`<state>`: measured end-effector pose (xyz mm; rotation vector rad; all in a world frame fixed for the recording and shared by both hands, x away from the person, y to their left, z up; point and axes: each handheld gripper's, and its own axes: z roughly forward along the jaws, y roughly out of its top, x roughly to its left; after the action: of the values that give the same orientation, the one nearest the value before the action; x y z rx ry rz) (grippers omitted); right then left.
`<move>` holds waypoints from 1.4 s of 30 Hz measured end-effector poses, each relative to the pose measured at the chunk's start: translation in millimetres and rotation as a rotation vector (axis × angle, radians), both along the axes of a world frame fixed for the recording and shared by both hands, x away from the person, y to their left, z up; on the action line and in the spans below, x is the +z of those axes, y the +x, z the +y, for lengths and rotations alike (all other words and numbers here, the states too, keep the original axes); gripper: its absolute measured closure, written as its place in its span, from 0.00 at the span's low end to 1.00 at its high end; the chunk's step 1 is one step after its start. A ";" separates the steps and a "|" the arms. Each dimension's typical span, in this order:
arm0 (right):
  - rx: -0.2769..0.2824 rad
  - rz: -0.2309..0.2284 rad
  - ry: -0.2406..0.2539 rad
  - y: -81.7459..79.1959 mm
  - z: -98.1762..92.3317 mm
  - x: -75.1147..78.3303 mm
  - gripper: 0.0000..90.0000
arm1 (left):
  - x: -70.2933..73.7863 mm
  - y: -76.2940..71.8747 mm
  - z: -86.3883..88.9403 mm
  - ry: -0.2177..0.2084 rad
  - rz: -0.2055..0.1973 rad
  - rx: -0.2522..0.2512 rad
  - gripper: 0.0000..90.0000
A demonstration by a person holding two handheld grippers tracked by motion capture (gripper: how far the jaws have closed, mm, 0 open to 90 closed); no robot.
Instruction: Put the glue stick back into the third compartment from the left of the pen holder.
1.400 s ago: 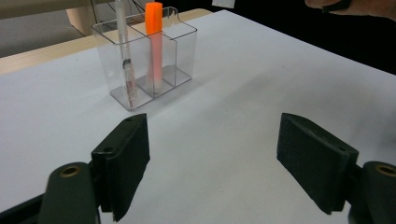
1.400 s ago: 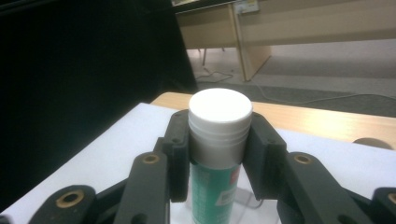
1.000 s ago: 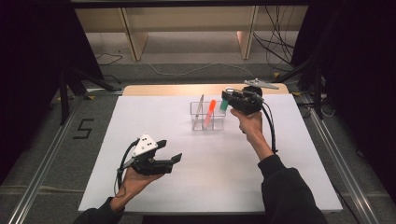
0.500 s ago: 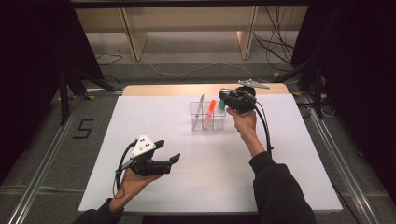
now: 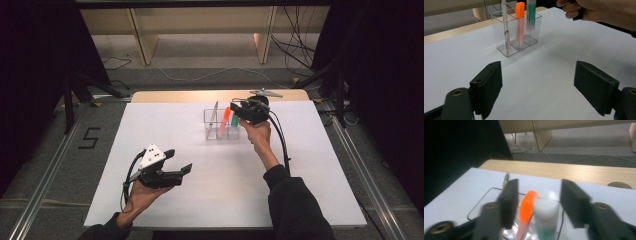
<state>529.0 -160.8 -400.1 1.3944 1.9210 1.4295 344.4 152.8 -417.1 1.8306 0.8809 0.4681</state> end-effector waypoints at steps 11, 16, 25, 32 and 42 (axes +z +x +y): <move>0.059 -0.047 0.017 -28.4 -15.1 27.1 0.34 | 0.7 0.6 0.2 -0.006 0.007 0.002 0.24; 0.103 -0.049 0.012 -43.8 -20.4 31.0 0.32 | 1.4 1.7 1.5 -0.018 0.013 0.005 0.24; 0.164 -0.067 -0.004 -76.3 -29.7 28.0 0.30 | 1.4 2.6 0.7 -0.018 0.023 -0.004 0.24; 0.213 -0.067 -0.016 -112.1 -41.0 15.0 0.30 | 1.8 3.1 3.1 -0.034 0.032 0.002 0.24; 0.254 -0.053 -0.014 -152.2 -56.7 -10.0 0.29 | 1.8 -0.4 2.9 -0.044 0.037 -0.027 0.22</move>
<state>376.8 -217.5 -410.0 1.1245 2.1296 1.5439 344.1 155.7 -415.2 1.8135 0.8834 0.3956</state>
